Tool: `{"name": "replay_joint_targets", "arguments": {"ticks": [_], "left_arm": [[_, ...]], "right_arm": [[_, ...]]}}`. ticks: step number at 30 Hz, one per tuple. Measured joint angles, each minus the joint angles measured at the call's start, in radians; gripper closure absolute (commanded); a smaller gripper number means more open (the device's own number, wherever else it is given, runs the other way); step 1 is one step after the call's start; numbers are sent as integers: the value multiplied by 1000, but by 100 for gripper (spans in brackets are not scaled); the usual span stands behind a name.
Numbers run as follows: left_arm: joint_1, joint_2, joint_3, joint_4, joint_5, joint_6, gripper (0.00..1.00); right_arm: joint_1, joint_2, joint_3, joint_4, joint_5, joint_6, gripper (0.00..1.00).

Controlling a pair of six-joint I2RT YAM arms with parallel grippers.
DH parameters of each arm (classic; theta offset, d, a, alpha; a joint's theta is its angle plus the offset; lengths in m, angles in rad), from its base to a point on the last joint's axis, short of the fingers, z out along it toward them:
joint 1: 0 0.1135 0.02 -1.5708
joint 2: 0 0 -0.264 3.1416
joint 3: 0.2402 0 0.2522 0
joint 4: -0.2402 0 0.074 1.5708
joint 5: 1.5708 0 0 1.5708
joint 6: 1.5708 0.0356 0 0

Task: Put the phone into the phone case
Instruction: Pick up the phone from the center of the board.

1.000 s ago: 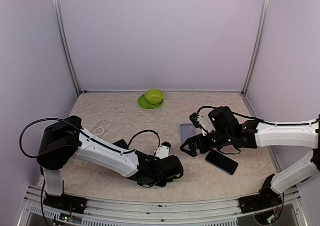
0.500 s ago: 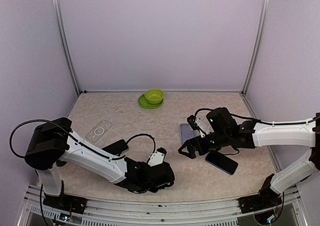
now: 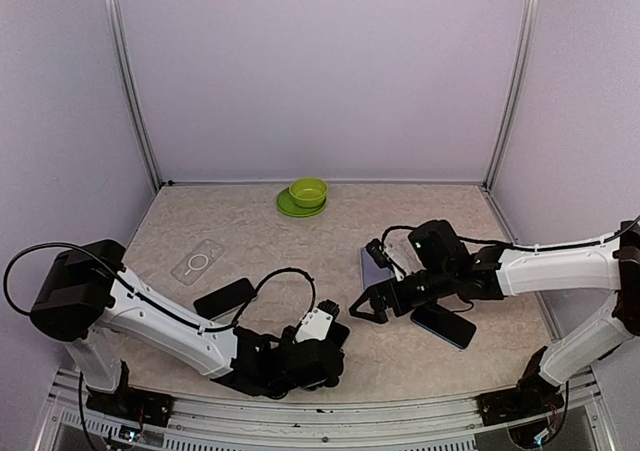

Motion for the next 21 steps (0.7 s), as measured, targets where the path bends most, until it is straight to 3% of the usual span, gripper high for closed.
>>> {"name": "replay_joint_targets", "arguments": {"ticks": [10, 21], "left_arm": [[-32, -3, -4, 71, -39, 49, 33], [-50, -27, -24, 115, -63, 76, 33]], "right_arm": [[9, 66, -15, 59, -100, 22, 2], [11, 143, -16, 137, -214, 55, 12]]}}
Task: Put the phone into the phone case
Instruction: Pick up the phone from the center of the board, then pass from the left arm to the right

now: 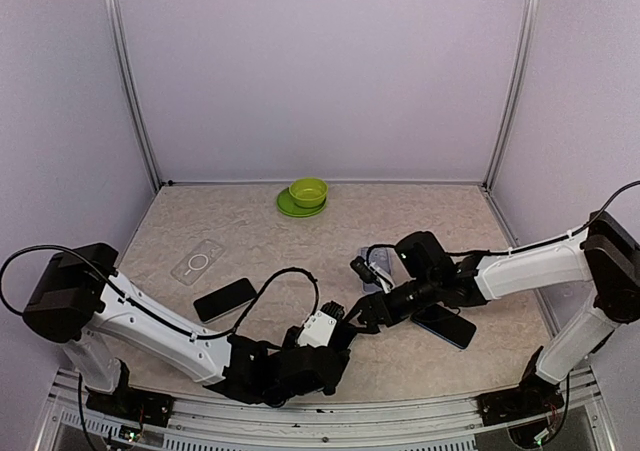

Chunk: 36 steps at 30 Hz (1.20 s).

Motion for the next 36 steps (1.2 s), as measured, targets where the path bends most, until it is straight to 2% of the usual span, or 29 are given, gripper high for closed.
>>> {"name": "replay_joint_targets", "arguments": {"ticks": [16, 22, 25, 30, 36], "left_arm": [[-18, -21, -14, 29, -21, 17, 32], [-21, -21, -24, 40, -21, 16, 32], [-21, -21, -27, 40, -23, 15, 32], [-23, -21, -31, 43, -23, 12, 32], [-27, -21, -38, 46, -23, 0, 30]], "right_arm": [[4, 85, 0, 109, -130, 61, 42], [4, 108, 0, 136, -163, 77, 59], [4, 110, 0, 145, -172, 85, 72], [4, 110, -2, 161, -186, 92, 78], [4, 110, -5, 172, -202, 96, 99]]}}
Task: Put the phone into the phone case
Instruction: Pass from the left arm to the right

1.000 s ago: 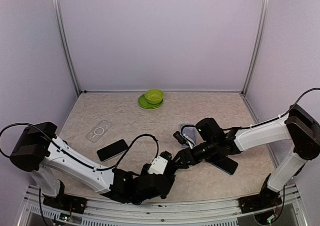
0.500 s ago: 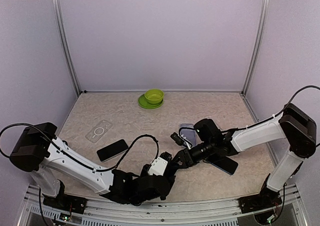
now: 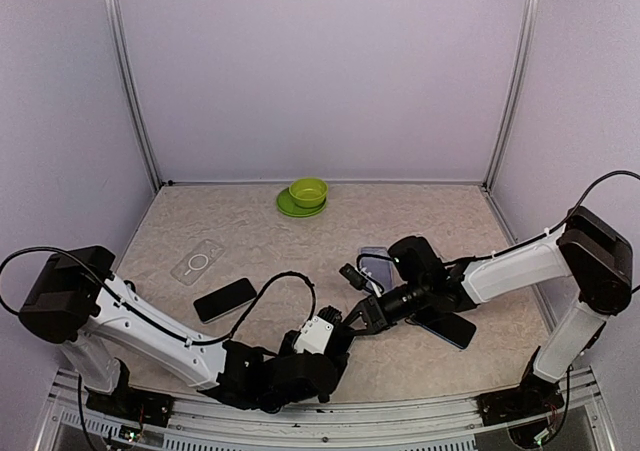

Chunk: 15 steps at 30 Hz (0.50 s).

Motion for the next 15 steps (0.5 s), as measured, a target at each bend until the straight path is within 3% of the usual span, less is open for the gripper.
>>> {"name": "replay_joint_targets", "arguments": {"ticks": [8, 15], "left_arm": [[-5, 0, -6, 0, -6, -5, 24], [-5, -29, -17, 13, -26, -11, 12]], "right_arm": [[3, -1, -2, 20, -21, 21, 100], [5, -20, -2, 10, -11, 21, 100]]}}
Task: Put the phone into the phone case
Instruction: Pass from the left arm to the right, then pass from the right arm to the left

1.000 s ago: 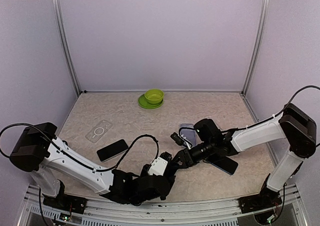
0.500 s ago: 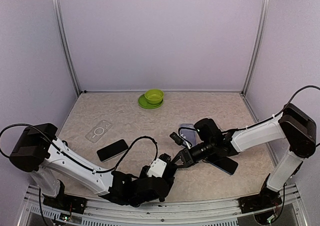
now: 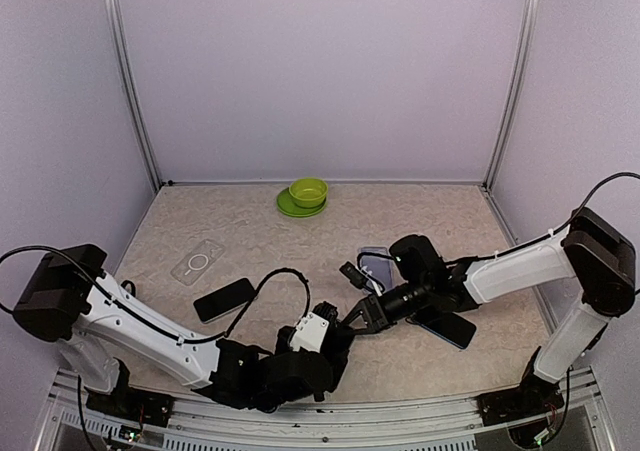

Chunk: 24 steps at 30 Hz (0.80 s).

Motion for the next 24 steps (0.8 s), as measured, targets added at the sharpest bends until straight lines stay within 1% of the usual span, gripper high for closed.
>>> {"name": "replay_joint_targets", "arguments": {"ticks": [4, 6, 11, 15, 19, 22, 24], "left_arm": [[0, -69, -27, 14, -20, -10, 7], [0, -99, -37, 21, -29, -14, 2], [-2, -173, -64, 40, -66, -24, 1], [-23, -225, -75, 32, -153, -60, 1], [-46, -246, -63, -16, -245, -111, 1], [-50, -248, -64, -18, -264, -125, 1], [-50, -267, -87, 11, -260, -124, 1]], "right_arm": [[0, -23, 0, -31, 17, -8, 100], [0, -41, 0, -50, 27, -15, 100], [0, -99, 0, -94, 64, -32, 100], [-2, -142, 0, -126, 90, -42, 100], [-12, -186, 0, -159, 118, -53, 100], [-20, -223, 0, -185, 136, -60, 100], [-29, -251, 0, -198, 149, -64, 100]]}}
